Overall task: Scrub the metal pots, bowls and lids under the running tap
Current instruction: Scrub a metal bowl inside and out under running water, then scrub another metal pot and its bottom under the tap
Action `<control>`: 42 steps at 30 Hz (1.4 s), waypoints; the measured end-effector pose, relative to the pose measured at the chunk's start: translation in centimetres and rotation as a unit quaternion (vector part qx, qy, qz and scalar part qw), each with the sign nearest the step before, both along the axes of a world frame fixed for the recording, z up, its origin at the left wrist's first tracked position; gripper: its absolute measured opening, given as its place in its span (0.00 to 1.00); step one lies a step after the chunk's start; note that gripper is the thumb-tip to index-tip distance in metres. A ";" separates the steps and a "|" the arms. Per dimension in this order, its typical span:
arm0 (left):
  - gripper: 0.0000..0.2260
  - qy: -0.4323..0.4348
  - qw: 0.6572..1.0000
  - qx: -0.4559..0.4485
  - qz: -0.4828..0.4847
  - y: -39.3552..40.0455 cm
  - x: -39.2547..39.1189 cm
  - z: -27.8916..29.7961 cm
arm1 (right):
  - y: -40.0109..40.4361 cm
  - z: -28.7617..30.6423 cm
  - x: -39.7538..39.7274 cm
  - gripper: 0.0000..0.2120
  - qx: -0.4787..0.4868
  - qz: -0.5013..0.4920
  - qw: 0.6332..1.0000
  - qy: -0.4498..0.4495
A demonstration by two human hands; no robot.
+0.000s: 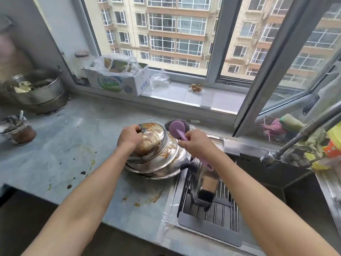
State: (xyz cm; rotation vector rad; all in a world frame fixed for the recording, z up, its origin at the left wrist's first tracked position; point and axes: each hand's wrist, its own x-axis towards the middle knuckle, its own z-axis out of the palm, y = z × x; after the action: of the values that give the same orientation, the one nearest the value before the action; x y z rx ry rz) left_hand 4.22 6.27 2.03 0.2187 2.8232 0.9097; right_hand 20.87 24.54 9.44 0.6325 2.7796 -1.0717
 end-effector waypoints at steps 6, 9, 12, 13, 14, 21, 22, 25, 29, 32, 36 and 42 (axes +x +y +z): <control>0.23 -0.043 0.997 -0.041 -0.048 1.4 -5.1 -1.8 | -0.9 -0.8 -1.6 0.15 0.016 -0.034 0.999 0.001; 0.14 -0.001 0.999 -0.020 -0.045 1.4 -5.4 -1.0 | -0.8 -0.7 -0.8 0.10 -0.021 -0.067 0.997 0.025; 0.12 0.095 0.994 0.013 -0.052 1.6 -4.2 2.0 | -0.1 0.6 0.8 0.11 -0.020 -0.100 0.994 0.043; 0.13 0.137 0.988 0.025 -0.068 1.7 -3.5 3.6 | 0.2 1.1 1.4 0.11 -0.023 -0.114 0.992 0.057; 0.13 0.173 0.980 0.038 -0.092 2.0 -2.4 5.4 | 0.5 1.7 2.4 0.11 -0.030 -0.131 0.988 0.075; 0.17 0.242 0.921 0.078 -0.294 5.4 8.8 15.3 | 2.0 3.2 10.0 0.15 -0.101 -0.260 0.948 0.156; 0.18 0.240 0.916 0.076 -0.312 6.2 10.6 15.9 | 2.3 2.9 11.5 0.15 -0.102 -0.282 0.940 0.164; 0.18 0.234 0.902 0.063 -0.358 8.4 15.7 16.5 | 3.5 1.1 16.2 0.15 -0.165 -0.343 0.905 0.187; 0.14 0.210 0.883 0.027 -0.419 13.2 22.0 15.5 | 6.5 -1.9 22.9 0.19 -0.212 -0.397 0.875 0.181; 0.15 0.194 0.869 -0.010 -0.456 17.1 26.5 13.9 | 9.2 -4.1 27.4 0.19 -0.218 -0.429 0.861 0.165; 0.16 0.167 0.859 -0.069 -0.478 22.0 31.9 11.6 | 12.8 -7.4 32.6 0.20 -0.234 -0.484 0.832 0.136; 0.12 0.096 0.864 -0.093 -0.485 27.3 37.5 7.0 | 17.3 -11.4 38.3 0.13 -0.419 -0.540 0.721 0.112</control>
State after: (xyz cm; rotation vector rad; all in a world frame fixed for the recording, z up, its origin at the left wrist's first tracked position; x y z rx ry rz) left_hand 41.72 33.60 9.04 1.5750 2.3697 0.3702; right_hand 59.13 41.82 -1.97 2.0602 1.4257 -2.4201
